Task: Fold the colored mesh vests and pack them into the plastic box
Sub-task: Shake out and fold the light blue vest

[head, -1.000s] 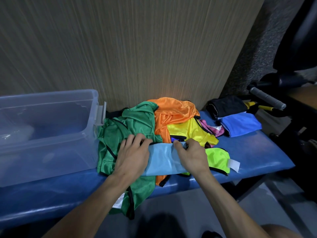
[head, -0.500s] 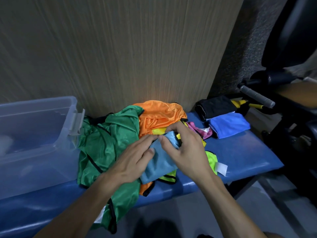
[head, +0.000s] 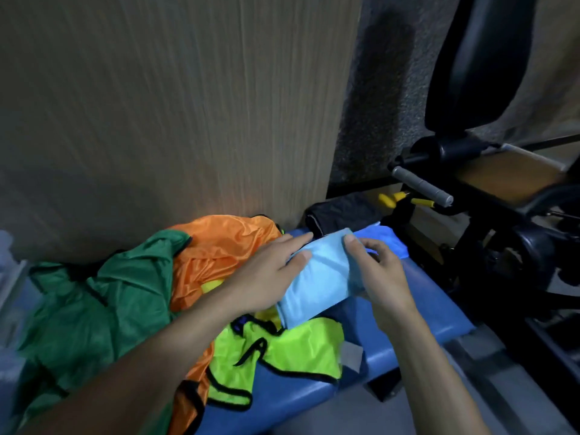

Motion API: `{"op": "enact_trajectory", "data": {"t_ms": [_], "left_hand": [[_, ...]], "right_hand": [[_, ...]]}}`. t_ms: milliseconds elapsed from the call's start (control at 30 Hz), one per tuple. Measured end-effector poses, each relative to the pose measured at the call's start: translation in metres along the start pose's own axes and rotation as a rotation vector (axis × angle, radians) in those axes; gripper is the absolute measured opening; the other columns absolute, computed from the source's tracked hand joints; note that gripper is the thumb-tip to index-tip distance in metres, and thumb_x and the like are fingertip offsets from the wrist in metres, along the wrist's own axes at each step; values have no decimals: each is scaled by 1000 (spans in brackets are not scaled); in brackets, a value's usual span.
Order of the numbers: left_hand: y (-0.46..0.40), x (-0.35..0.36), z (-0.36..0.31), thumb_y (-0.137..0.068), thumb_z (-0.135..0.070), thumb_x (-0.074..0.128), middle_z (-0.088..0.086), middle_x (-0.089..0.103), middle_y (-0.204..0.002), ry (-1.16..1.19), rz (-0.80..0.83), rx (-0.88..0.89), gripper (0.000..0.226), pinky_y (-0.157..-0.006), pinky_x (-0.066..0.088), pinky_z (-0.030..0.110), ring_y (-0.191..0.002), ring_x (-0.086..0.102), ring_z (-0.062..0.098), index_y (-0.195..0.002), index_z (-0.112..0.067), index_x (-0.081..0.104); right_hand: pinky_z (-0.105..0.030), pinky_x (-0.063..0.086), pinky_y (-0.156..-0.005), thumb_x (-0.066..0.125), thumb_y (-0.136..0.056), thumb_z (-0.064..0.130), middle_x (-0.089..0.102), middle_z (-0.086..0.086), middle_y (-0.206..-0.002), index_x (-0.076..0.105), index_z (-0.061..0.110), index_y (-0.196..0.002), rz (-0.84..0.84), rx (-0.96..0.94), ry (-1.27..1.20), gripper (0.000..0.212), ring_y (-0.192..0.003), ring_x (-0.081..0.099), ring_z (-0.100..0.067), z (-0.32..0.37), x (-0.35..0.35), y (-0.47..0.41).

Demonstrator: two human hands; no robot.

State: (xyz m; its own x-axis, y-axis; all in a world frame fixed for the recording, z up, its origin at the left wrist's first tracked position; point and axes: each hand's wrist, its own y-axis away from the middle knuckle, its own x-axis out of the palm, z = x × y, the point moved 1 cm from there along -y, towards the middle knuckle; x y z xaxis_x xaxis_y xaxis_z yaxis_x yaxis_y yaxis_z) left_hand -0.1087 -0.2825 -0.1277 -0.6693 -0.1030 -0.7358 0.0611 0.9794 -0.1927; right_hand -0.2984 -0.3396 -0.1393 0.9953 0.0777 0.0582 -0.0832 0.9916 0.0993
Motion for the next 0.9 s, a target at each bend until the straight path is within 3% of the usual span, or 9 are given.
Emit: {"op": "enact_trajectory", "data": {"t_ms": [100, 200, 267, 333, 433, 500, 600, 733, 900], "left_hand": [[-43, 38, -6, -105, -47, 44, -2, 60, -138, 154, 27, -97, 53, -109, 33, 15, -131, 49, 6, -149, -18, 51], [-72, 77, -13, -91, -62, 35, 12, 70, -110, 213, 79, -112, 65, -97, 49, 50, -105, 65, 21, -115, -10, 66], [-85, 95, -14, -90, -62, 33, 13, 67, -96, 198, 115, -139, 63, -90, 49, 56, -90, 63, 26, -100, -7, 59], [-94, 101, -22, -92, -57, 35, 3, 63, -96, 182, 101, -157, 46, -100, 48, 52, -90, 55, 19, -94, -14, 53], [-111, 94, -25, -102, -41, 51, 1, 67, -130, 213, 2, -124, 39, -106, 39, 28, -117, 57, 12, -127, -16, 67], [-125, 86, -22, -104, -35, 54, -3, 58, -145, 148, -76, -93, 42, -109, 36, 21, -136, 50, 11, -143, -20, 59], [-143, 88, -7, -105, -34, 52, 3, 60, -141, -3, -29, -141, 40, -110, 41, 32, -134, 52, 22, -143, -22, 59], [-147, 100, 4, -108, -31, 43, 7, 56, -107, -229, 80, -77, 27, -89, 50, 50, -105, 56, 31, -122, -18, 62], [-141, 104, -1, -106, -24, 45, 6, 51, -138, -641, -31, 71, 50, -93, 45, 44, -120, 45, 32, -154, -15, 37]], "right_hand": [[-33, 57, -60, 76, -90, 33, 70, 0, -99, 63, 18, -113, -80, 84, -77, 31, -80, 67, -16, 1, -26, -19], [-44, 58, -78, 78, -86, 24, 69, -5, -111, 60, 19, -119, -226, 73, -19, 37, -90, 68, -21, -8, -52, -39], [-43, 55, -81, 78, -85, 24, 65, -4, -116, 57, 21, -123, -283, 87, 15, 44, -97, 67, -22, -14, -66, -48], [-38, 54, -78, 78, -84, 21, 63, -1, -120, 54, 25, -130, -288, 58, 4, 51, -97, 65, -19, -18, -71, -55], [-34, 55, -85, 80, -83, 22, 56, 2, -130, 51, 33, -138, -249, -78, 56, 63, -107, 64, -16, -21, -65, -63], [-37, 55, -92, 81, -82, 29, 48, 3, -141, 48, 38, -142, -220, -180, 210, 69, -115, 59, -14, -24, -61, -72], [-33, 47, -90, 76, -88, 29, 35, -2, -151, 51, 29, -144, -154, -263, 583, 62, -110, 48, -12, -29, -56, -79], [-56, 34, -110, 63, -93, 41, 23, -4, -162, 52, 31, -141, -171, -297, 1077, 51, -138, 31, -40, -36, -44, -79], [-58, -2, -124, 48, -100, 30, 1, 0, -171, 30, 32, -158, -67, -352, 1238, 60, -156, -11, -35, -37, -38, -91]]}}
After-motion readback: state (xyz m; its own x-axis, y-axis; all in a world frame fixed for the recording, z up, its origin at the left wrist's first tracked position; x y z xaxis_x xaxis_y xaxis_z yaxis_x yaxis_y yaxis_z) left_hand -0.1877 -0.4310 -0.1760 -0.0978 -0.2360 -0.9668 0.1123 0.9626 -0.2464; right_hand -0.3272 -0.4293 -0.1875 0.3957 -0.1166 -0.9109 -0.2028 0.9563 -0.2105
